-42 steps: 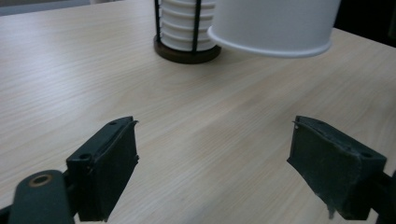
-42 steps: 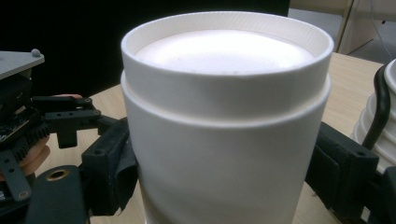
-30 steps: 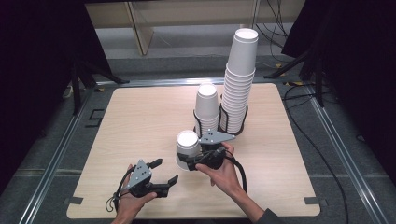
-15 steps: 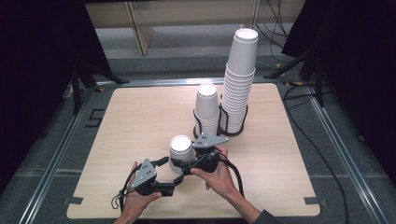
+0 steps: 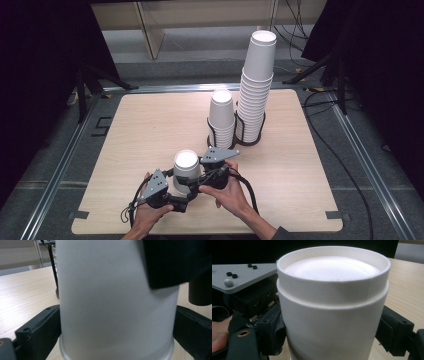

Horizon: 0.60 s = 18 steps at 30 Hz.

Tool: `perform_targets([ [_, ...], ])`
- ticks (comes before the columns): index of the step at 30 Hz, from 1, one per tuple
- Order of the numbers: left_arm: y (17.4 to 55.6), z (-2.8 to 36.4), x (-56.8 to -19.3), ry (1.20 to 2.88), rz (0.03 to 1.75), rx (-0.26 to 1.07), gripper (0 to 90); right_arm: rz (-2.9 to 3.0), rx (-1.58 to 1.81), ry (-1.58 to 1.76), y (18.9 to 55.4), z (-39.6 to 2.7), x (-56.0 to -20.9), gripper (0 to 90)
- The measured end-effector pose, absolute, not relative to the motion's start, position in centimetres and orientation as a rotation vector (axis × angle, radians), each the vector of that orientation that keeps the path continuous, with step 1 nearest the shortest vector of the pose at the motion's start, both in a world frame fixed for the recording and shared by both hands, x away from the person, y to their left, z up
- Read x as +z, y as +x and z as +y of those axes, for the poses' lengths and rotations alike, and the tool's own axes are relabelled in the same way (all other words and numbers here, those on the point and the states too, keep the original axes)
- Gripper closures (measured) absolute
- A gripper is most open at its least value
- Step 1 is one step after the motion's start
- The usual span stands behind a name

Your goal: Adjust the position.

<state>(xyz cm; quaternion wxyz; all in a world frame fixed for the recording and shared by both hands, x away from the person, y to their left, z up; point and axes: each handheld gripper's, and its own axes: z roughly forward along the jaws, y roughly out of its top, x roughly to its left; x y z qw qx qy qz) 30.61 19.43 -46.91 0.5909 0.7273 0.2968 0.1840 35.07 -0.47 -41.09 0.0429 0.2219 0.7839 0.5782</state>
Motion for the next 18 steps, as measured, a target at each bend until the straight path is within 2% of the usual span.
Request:
perform_targets([
  [10,30.83,19.39,-46.95,1.656,0.689,0.409,0.0,2.399,1.798,0.683,34.81,-0.34,-41.07,20.7],
  [13,30.83,19.56,-46.84,1.664,0.707,0.402,5.2,2.402,1.814,0.690,34.76,-0.17,-41.24,20.7],
  [18,30.69,19.58,-46.78,1.675,0.692,0.407,8.1,2.409,1.806,0.699,34.85,-0.29,-41.29,19.9],
])
